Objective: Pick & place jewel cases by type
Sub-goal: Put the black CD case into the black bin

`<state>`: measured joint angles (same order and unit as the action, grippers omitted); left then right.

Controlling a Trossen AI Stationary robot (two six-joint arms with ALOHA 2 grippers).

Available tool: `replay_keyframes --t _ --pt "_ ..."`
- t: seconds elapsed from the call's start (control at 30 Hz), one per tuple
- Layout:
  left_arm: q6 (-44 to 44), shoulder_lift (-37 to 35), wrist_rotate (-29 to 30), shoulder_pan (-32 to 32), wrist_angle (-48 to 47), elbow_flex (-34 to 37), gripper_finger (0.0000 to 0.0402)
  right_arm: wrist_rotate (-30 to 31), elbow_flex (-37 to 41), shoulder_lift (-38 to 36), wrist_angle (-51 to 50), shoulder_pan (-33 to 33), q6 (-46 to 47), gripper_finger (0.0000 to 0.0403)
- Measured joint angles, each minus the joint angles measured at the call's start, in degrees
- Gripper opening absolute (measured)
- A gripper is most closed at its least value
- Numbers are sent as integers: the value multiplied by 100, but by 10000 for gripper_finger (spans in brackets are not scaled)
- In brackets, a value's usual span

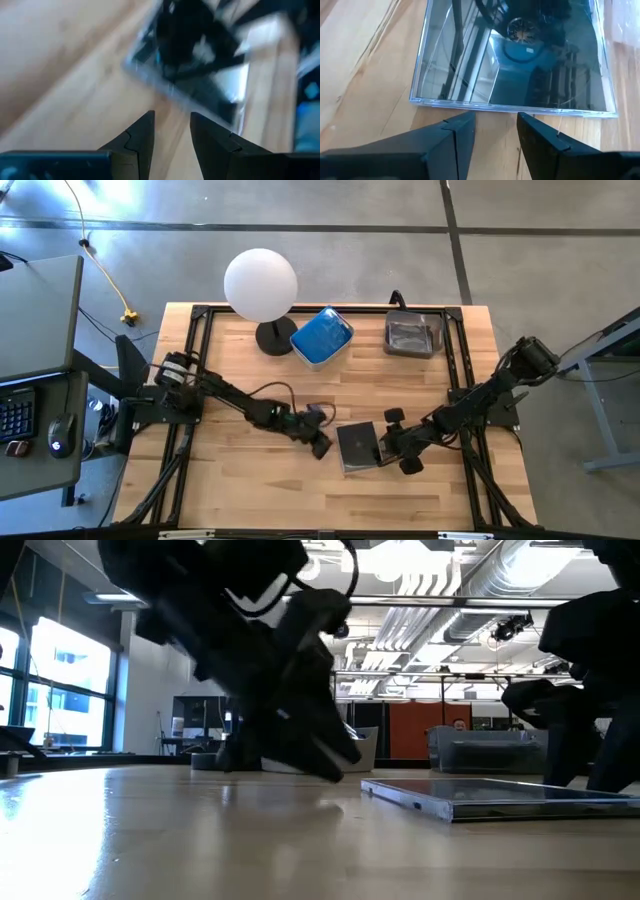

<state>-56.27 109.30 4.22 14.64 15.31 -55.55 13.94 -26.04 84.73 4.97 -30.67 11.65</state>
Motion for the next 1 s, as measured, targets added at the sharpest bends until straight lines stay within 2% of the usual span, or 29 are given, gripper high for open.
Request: replay_keyframes --t 0.23,0.47,0.6,0.83,1.0 --pt "-582 573 -815 -433 971 -203 123 -119 13 192 306 249 -159 140" --pt "-1511 900 -1620 -671 669 -736 123 -318 -11 561 1069 336 -607 140" --pt "-1292 862 -2486 -755 341 -923 123 -275 -27 575 883 336 -653 140" --pt "-545 871 -3097 -950 13 -1340 123 -225 -29 575 826 330 -757 140" --pt "-119 871 -4064 -1227 -216 -1466 124 -33 -22 580 838 322 -594 140"
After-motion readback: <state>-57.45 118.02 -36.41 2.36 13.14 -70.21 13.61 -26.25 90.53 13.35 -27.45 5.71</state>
